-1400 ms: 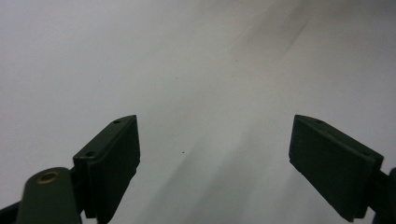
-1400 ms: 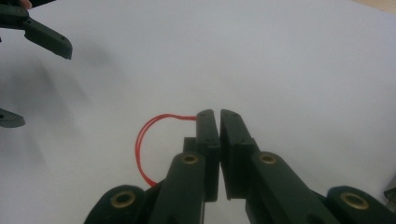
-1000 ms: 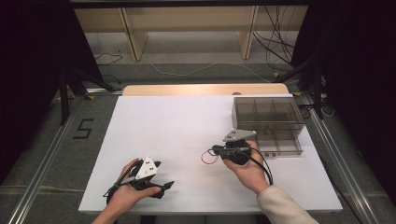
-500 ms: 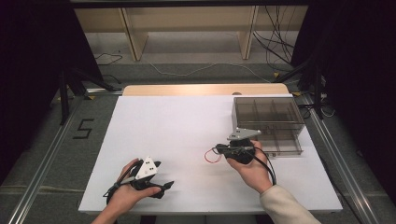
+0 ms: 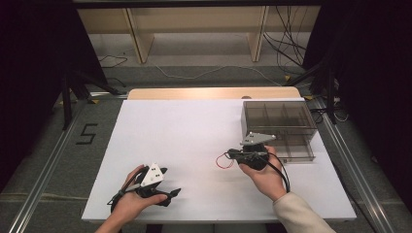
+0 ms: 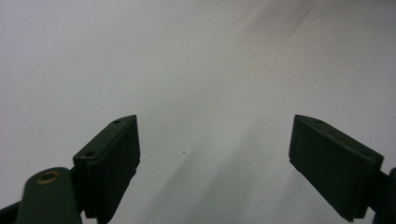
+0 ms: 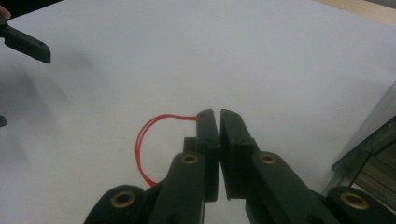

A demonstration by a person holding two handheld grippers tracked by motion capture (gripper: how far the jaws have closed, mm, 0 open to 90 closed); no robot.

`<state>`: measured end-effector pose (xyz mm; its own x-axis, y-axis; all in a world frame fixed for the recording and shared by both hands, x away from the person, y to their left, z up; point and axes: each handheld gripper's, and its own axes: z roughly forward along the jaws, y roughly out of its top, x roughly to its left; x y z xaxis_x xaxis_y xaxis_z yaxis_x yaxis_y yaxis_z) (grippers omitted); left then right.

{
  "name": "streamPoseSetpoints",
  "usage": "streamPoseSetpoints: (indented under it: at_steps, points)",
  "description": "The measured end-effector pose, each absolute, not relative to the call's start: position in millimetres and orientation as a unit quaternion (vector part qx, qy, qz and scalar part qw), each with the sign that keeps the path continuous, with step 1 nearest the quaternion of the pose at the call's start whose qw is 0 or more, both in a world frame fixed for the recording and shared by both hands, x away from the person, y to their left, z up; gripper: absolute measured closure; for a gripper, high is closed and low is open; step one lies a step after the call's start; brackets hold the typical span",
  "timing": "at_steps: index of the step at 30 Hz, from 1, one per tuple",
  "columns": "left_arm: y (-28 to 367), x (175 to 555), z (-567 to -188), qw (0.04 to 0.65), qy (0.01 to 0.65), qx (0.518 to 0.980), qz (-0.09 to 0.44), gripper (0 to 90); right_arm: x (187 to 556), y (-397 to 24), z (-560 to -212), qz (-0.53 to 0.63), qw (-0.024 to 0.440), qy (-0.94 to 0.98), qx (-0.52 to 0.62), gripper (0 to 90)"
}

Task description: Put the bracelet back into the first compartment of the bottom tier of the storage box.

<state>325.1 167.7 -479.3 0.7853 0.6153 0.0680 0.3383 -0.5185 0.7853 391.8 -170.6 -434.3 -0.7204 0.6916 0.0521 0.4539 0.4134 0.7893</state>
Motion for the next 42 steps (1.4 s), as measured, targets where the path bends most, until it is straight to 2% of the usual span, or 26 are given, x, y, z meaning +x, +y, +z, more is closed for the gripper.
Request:
streamPoseSetpoints:
  at_steps: [42]
  points:
    - [168, 325, -479, 0.403, 0.279, 0.854, 0.174, 16.3, 395, -206, -430, 0.420, 0.161, 0.810, 0.377, 87.2]
